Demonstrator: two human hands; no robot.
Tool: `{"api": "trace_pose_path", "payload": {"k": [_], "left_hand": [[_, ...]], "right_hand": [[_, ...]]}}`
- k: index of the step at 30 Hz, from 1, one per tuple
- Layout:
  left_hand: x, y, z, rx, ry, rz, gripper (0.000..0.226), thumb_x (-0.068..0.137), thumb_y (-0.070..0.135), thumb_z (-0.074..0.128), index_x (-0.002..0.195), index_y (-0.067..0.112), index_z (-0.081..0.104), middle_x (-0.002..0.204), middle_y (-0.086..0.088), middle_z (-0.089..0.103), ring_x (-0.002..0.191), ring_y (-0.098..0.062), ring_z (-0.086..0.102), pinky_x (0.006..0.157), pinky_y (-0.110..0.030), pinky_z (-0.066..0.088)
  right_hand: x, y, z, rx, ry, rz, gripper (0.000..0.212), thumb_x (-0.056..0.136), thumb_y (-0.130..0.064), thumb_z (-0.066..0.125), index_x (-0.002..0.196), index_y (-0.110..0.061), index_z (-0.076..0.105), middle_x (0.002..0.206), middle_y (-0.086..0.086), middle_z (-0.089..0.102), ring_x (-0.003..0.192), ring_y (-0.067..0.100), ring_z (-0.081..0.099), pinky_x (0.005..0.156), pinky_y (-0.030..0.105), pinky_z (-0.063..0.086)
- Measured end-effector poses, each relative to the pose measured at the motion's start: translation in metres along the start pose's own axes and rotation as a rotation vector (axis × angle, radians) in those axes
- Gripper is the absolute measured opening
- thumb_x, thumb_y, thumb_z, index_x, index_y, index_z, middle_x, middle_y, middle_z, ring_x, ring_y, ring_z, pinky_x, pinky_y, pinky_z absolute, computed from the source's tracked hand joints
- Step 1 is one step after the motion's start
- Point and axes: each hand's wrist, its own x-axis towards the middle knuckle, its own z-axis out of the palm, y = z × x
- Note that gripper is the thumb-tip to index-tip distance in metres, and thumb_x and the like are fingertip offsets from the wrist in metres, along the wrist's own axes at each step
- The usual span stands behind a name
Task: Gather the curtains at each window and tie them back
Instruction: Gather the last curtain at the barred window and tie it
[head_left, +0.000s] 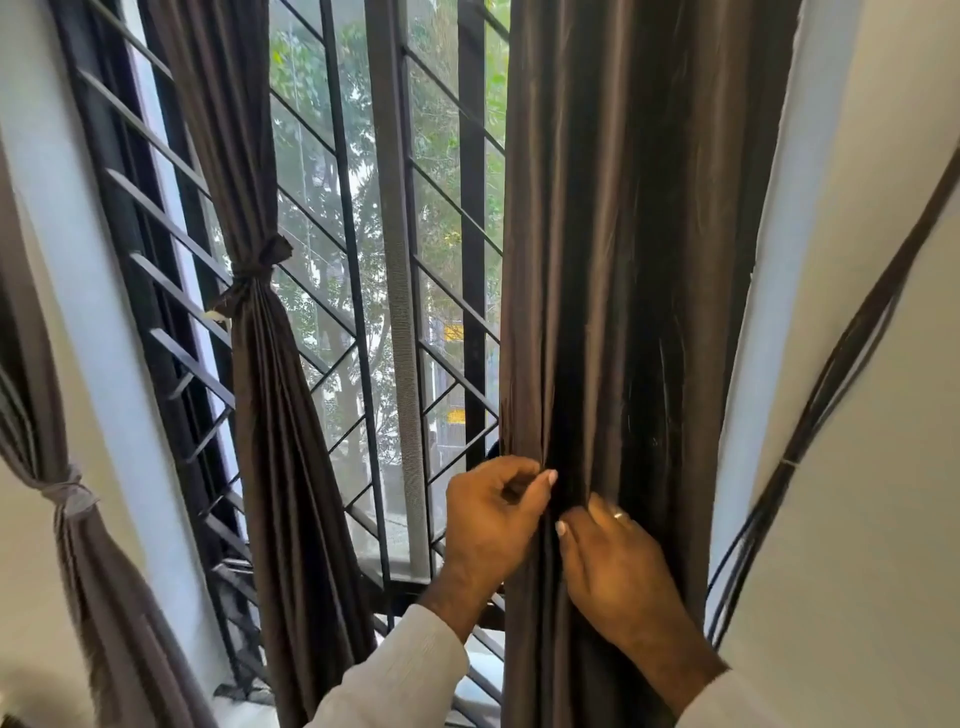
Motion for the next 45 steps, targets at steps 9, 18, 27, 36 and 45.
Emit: {"api": "trace_pose_path", "payload": {"k": [9,18,27,36,45], "left_hand": [[0.003,0.0,-0.007,0.029,-0.098,0.026,0.009,0.094,0.024,0.084,0.089,0.03,0.081,0.076,0.018,0.076,0.071,-0.005,0.073,0.069,-0.018,0.056],[0.022,-0.001,-0.017,0.217,-0.123,-0.026,0.025,0.09,0.025,0.083,0.074,0.035,0.068,0.061,0.019,0.065,0.059,-0.001,0.063,0.06,-0.016,0.047],[0.022,-0.006,-0.035,0.201,-0.147,0.004,0.026,0.097,0.024,0.078,0.077,0.038,0.07,0.065,0.022,0.063,0.063,0.001,0.062,0.065,-0.013,0.045],[0.009,-0.001,-0.031,0.111,-0.108,-0.009,0.011,0.095,0.021,0.081,0.095,0.031,0.079,0.076,0.023,0.072,0.073,0.0,0.07,0.072,-0.017,0.057],[0.0,0.006,-0.015,0.045,-0.062,0.019,0.011,0.089,0.006,0.087,0.099,0.011,0.084,0.078,0.034,0.073,0.071,0.007,0.071,0.073,-0.009,0.054]], "right_hand": [[0.007,-0.006,0.023,-0.419,-0.205,-0.279,0.041,0.094,-0.023,0.048,0.118,-0.001,0.073,0.119,0.024,0.07,0.1,0.039,0.07,0.078,0.051,0.063],[-0.002,-0.006,-0.004,-0.336,-0.336,-0.493,0.044,0.075,-0.029,0.04,0.096,-0.025,0.078,0.107,0.004,0.072,0.096,0.028,0.07,0.077,0.038,0.06],[0.018,0.003,-0.081,-0.033,0.482,0.258,0.039,0.094,-0.02,0.075,0.128,-0.004,0.062,0.121,0.016,0.059,0.108,0.032,0.057,0.094,0.044,0.051],[0.01,-0.002,-0.048,0.375,0.447,0.399,0.018,0.098,-0.025,0.071,0.11,-0.011,0.073,0.092,-0.003,0.069,0.078,0.008,0.063,0.076,0.022,0.053],[-0.007,-0.023,-0.002,0.121,0.168,0.105,0.017,0.103,-0.02,0.062,0.112,-0.011,0.074,0.096,0.005,0.065,0.083,0.029,0.065,0.075,0.046,0.057]]}}
